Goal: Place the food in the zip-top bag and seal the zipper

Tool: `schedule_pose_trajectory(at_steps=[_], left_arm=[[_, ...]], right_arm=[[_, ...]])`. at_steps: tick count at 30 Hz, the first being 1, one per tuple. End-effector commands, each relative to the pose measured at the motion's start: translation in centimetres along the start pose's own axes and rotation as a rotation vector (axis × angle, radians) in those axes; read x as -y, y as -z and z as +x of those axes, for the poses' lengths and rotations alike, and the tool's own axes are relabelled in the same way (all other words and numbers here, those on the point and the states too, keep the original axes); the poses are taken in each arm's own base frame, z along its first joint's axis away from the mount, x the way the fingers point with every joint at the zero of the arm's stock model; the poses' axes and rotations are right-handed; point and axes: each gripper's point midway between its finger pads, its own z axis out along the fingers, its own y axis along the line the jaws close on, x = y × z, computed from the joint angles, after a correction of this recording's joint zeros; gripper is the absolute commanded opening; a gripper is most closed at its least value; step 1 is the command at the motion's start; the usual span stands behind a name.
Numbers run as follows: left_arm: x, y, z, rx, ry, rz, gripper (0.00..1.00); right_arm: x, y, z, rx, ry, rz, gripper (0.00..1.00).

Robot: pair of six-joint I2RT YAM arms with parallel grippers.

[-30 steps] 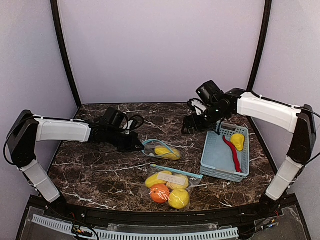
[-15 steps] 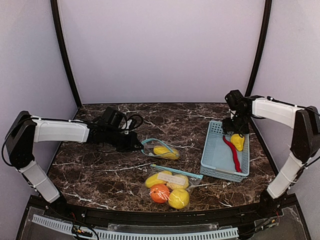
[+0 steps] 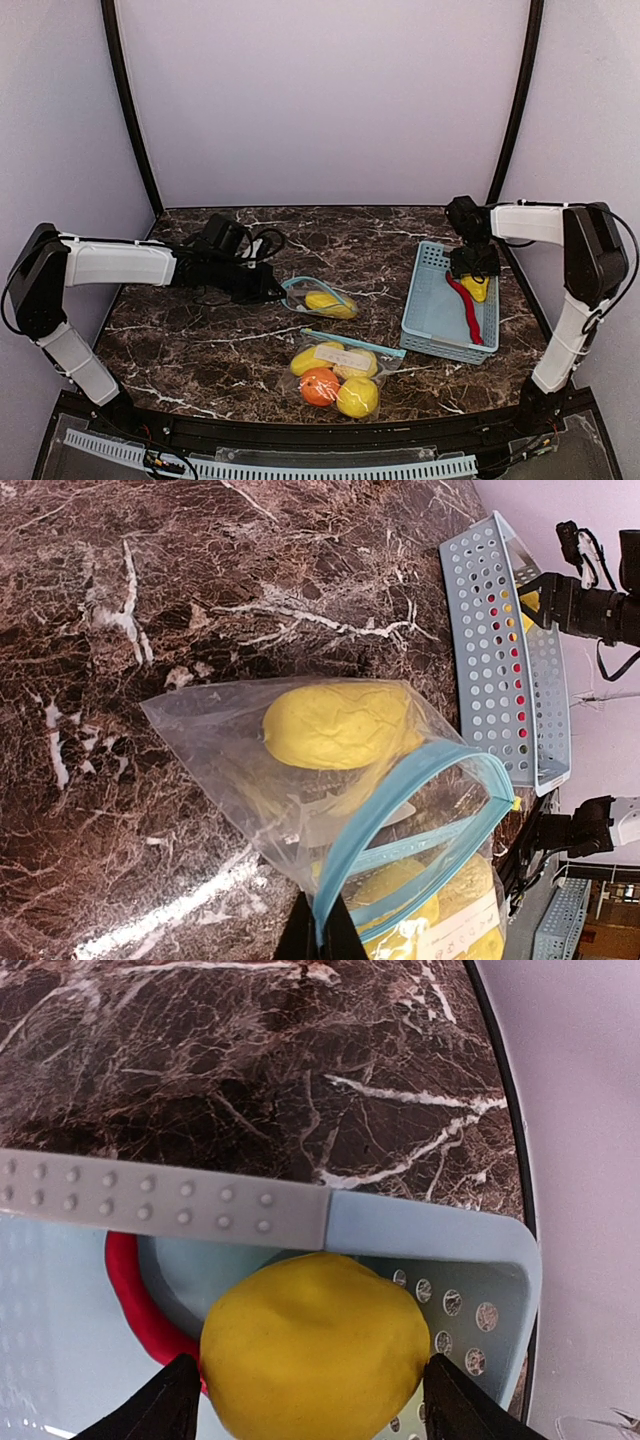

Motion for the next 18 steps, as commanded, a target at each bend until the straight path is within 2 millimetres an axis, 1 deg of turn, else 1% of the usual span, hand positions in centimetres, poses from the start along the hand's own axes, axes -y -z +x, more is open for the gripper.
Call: schedule_pose_trajectory(at_steps=[1, 5, 8, 11, 16, 18], left_arm=[[0.2, 1.4, 0.0, 0.022, -0.008, -0.006, 0.01], [0.2, 1.6, 0.0, 0.028, -0.006, -0.008, 0.01], [0.2, 1.8, 0.0, 0.030, -0.007, -0.010, 0.01], [0.3, 1.9, 0.1, 0.029, -0.010, -0.010, 0.01], [0.4, 2.0, 0.0, 0.032, -0.012, -0.008, 0.01], [0.4, 2.0, -0.1, 0.034, -0.013, -0.007, 0.01]], right_arm=[[0.6, -1.0, -0.3, 0.015, -0.025, 0.050, 0.73], [0.7, -1.5, 0.2, 0.002, -0.024, 0.062, 0.68], [0.7, -1.5, 0.4, -0.001, -0.023, 0.060, 0.58], [0.7, -0.7, 0.3, 0.015, -0.034, 0.036, 0.53], [0.6, 1.1, -0.2, 0.053, -0.051, -0.029, 0.41], [0.3, 1.8, -0.2, 0.065, -0.056, -0.073, 0.40]])
